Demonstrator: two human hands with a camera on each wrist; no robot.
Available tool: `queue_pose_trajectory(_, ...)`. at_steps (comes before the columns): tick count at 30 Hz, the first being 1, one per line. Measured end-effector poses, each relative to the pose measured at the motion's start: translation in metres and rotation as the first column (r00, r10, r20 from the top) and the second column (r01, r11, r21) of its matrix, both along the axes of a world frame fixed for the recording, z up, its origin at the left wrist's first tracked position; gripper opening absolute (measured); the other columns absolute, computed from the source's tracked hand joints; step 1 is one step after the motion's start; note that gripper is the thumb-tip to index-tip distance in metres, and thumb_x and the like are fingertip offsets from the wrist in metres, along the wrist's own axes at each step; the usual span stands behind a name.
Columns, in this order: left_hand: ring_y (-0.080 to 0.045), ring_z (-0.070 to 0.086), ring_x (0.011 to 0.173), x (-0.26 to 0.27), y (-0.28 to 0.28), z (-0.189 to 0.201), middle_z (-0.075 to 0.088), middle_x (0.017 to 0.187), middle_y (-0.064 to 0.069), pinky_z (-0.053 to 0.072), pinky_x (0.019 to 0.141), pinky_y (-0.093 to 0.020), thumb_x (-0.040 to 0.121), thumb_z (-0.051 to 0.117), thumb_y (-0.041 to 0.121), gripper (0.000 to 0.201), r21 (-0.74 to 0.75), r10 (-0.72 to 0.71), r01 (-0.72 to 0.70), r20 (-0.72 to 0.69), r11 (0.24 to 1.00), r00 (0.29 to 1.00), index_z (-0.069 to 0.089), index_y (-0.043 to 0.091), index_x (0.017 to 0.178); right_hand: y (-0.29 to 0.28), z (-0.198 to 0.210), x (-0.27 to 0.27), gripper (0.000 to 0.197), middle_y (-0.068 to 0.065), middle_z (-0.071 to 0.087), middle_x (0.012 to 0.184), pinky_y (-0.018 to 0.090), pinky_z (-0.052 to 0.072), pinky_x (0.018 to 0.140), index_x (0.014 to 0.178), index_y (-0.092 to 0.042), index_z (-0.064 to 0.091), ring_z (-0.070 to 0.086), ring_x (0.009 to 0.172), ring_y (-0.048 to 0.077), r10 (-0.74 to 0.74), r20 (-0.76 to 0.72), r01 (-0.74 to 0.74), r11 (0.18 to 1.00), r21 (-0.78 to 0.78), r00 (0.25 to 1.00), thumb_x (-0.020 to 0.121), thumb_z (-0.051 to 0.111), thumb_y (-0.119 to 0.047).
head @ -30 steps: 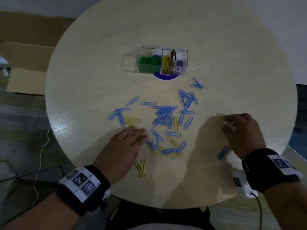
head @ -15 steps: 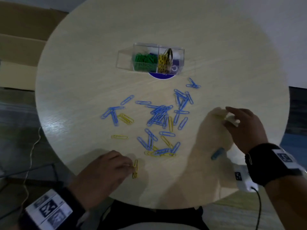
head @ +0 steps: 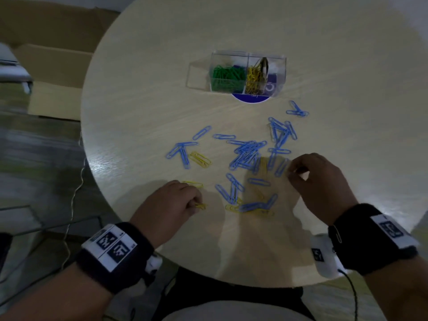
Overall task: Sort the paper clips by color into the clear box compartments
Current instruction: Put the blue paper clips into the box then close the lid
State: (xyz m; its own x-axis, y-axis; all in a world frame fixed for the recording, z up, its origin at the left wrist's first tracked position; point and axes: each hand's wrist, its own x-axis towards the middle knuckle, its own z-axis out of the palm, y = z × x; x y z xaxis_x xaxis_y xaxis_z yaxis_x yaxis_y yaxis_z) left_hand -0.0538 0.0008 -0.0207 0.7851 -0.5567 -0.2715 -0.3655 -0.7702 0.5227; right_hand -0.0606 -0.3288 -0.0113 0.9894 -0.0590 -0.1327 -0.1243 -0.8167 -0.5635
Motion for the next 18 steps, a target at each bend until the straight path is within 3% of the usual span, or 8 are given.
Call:
queue_pose_trajectory(3,-0.004,0.050,0.080,0.008,0.002,0.005,0.058,0.075,0.015,0.042,0.074,-0.026,0.075,0.076,0.031,0.014,-0.055,0.051,-0.053,-0.041,0.997,0.998,0.065,0.028,0.083,0.009,0.003,-0.004,0.012,0.004,0.063,0.081,0.019,0.029,0.062,0.080,-0.014,0.065,0.048,0.060,0.007,-0.047,0.027,0.045,0.997,0.062,0.999,0.075,0.071,-0.005)
queue_pose_trajectory(6,-0.013,0.053,0.086,0.025,0.003,0.009,0.058,0.084,0.012,0.043,0.080,-0.031,0.073,0.073,0.033,0.010,-0.084,0.079,-0.074,0.052,0.994,0.996,0.067,0.028,0.078,0.011,-0.005,-0.001,0.016,0.004,0.064,0.081,0.021,0.031,0.065,0.079,-0.015,0.064,0.055,0.069,0.019,0.018,0.034,-0.019,0.999,0.050,0.999,0.072,0.072,-0.002)
queue_pose_trajectory(9,-0.019,0.053,0.099,0.047,-0.004,0.011,0.064,0.104,0.006,0.037,0.092,-0.028,0.071,0.073,0.027,0.008,-0.077,0.027,-0.013,0.185,0.997,0.982,0.067,0.026,0.077,0.008,-0.012,0.001,0.013,0.005,0.063,0.080,0.032,0.042,0.072,0.079,-0.016,0.063,0.058,0.076,0.030,0.150,0.007,-0.149,0.987,-0.054,0.989,0.072,0.069,-0.007)
queue_pose_trajectory(10,-0.019,0.054,0.099,0.054,-0.007,0.010,0.066,0.103,0.006,0.038,0.091,-0.028,0.073,0.072,0.026,0.008,-0.073,0.014,0.000,0.202,0.997,0.979,0.066,0.025,0.078,0.005,-0.012,0.003,0.010,0.006,0.062,0.081,0.035,0.045,0.073,0.079,-0.016,0.062,0.058,0.076,0.032,0.145,0.000,-0.145,0.987,-0.072,0.989,0.074,0.068,-0.009)
queue_pose_trajectory(14,-0.023,0.055,0.086,0.073,-0.012,0.007,0.064,0.079,0.006,0.045,0.075,-0.034,0.079,0.067,0.029,0.007,0.040,-0.053,0.044,0.250,0.998,0.967,0.064,0.024,0.083,-0.007,-0.007,0.010,0.006,0.011,0.064,0.080,0.037,0.041,0.074,0.076,-0.011,0.065,0.059,0.076,0.035,0.029,0.104,-0.014,0.990,-0.144,0.994,0.072,0.061,-0.013)
queue_pose_trajectory(16,-0.024,0.056,0.084,0.076,-0.013,0.008,0.063,0.078,0.004,0.045,0.071,-0.034,0.081,0.070,0.028,0.013,0.040,-0.020,0.009,0.271,0.999,0.962,0.062,0.026,0.091,-0.002,0.001,0.011,0.005,0.009,0.064,0.080,0.035,0.042,0.073,0.076,-0.013,0.065,0.058,0.075,0.030,-0.072,0.170,0.084,0.995,-0.063,0.983,0.072,0.065,-0.010)
queue_pose_trajectory(18,-0.022,0.057,0.085,0.077,-0.012,0.009,0.065,0.082,0.007,0.048,0.073,-0.035,0.081,0.073,0.027,0.031,-0.007,0.023,-0.022,0.267,1.000,0.963,0.060,0.028,0.109,0.011,0.005,0.010,0.011,0.002,0.064,0.076,0.028,0.043,0.069,0.077,-0.018,0.063,0.059,0.070,0.020,-0.155,0.123,0.151,0.988,0.038,0.980,0.075,0.071,-0.011)
